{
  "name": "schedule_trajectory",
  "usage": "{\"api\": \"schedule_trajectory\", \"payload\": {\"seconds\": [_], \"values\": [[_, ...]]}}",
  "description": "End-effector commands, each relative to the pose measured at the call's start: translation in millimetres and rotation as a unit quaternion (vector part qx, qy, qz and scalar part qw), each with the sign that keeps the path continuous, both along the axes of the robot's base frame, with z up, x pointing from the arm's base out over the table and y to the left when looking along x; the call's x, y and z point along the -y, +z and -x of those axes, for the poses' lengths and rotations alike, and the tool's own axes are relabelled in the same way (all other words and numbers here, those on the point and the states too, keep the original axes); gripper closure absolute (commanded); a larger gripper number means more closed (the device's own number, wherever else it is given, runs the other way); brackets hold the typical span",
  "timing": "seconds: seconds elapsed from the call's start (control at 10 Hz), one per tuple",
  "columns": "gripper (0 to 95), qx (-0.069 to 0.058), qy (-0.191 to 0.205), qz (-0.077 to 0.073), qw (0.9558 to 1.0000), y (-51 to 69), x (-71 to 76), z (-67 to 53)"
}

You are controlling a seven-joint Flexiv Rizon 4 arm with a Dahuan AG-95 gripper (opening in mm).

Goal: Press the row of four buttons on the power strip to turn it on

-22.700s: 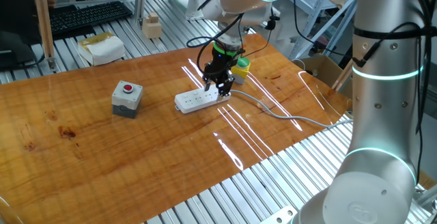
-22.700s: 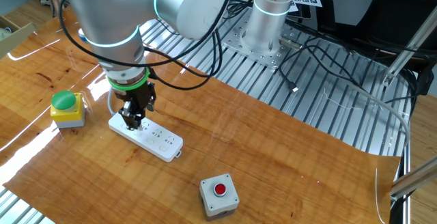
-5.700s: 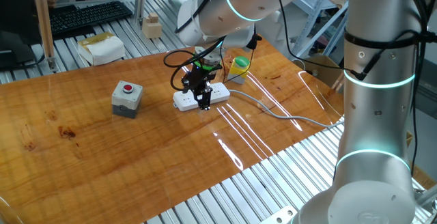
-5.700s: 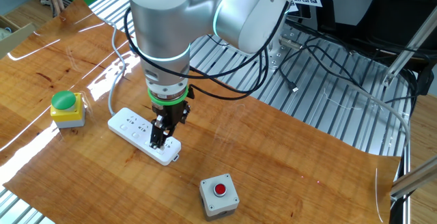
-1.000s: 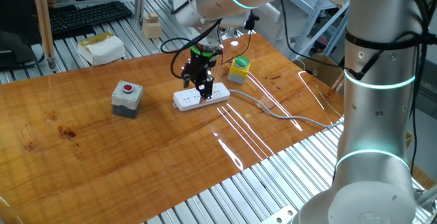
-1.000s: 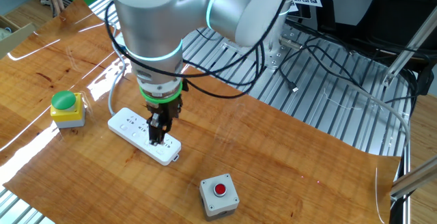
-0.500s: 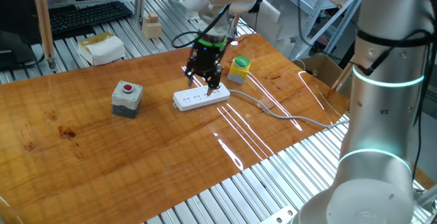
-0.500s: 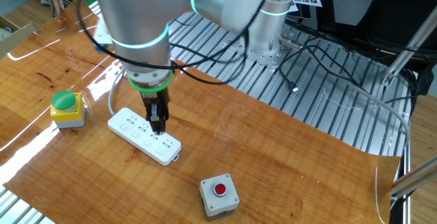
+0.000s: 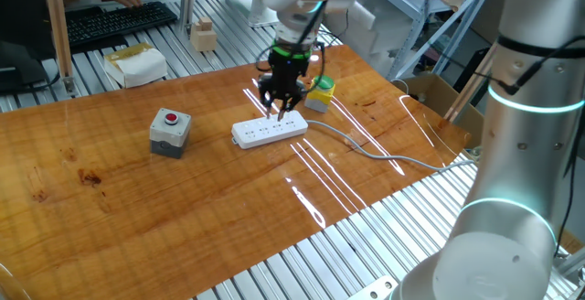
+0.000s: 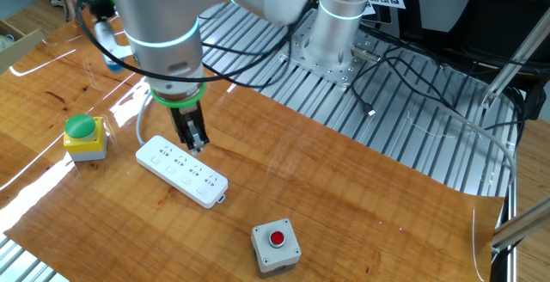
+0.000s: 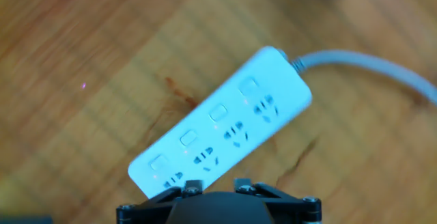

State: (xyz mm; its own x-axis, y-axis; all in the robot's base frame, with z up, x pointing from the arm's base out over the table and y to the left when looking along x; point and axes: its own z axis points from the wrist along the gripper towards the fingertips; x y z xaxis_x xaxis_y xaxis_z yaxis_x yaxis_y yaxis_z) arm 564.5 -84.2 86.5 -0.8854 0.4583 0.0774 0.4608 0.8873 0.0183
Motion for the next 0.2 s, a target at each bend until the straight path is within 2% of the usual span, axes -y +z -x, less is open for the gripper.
{"api": "schedule_trajectory", "payload": {"seconds": [0.1,0.2], "values": [[95.0,0.019,0.171,-0.013,0.9850,-1.0,26.8,-3.4],[95.0,0.019,0.182,-0.013,0.9830,-1.0,29.3,-3.3]]}}
